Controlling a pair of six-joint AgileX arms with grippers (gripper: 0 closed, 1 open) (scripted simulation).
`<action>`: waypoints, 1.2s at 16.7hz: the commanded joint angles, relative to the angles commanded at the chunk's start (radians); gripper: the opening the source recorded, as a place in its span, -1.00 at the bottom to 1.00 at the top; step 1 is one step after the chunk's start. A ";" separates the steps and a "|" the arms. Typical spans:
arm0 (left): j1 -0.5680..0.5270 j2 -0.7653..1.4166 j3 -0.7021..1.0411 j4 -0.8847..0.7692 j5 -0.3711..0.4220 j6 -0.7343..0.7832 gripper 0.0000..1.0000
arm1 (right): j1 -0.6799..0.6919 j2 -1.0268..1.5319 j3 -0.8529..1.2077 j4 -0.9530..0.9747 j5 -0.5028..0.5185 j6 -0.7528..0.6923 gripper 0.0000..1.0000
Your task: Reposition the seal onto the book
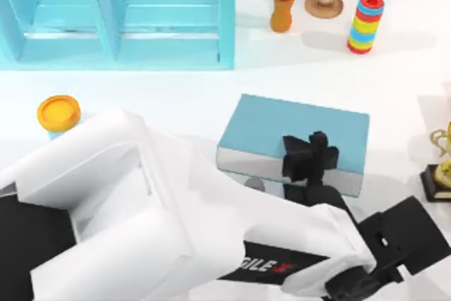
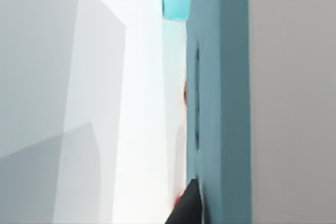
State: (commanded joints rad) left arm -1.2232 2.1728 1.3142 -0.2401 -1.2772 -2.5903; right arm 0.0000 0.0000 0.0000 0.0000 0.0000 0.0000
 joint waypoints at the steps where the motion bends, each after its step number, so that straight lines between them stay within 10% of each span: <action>1: 0.000 0.000 0.000 0.000 0.000 0.000 -0.10 | 0.000 0.000 0.000 0.000 0.000 0.000 1.00; 8: 0.000 0.000 0.000 0.000 0.000 0.000 0.96 | 0.000 0.000 0.000 0.000 0.000 0.000 1.00; 20: -0.014 0.006 0.011 -0.032 -0.002 -0.034 1.00 | 0.000 0.000 0.000 0.000 0.000 0.000 1.00</action>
State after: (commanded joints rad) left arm -1.2373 2.1786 1.3252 -0.2721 -1.2796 -2.6244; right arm 0.0000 0.0000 0.0000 0.0000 0.0000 0.0000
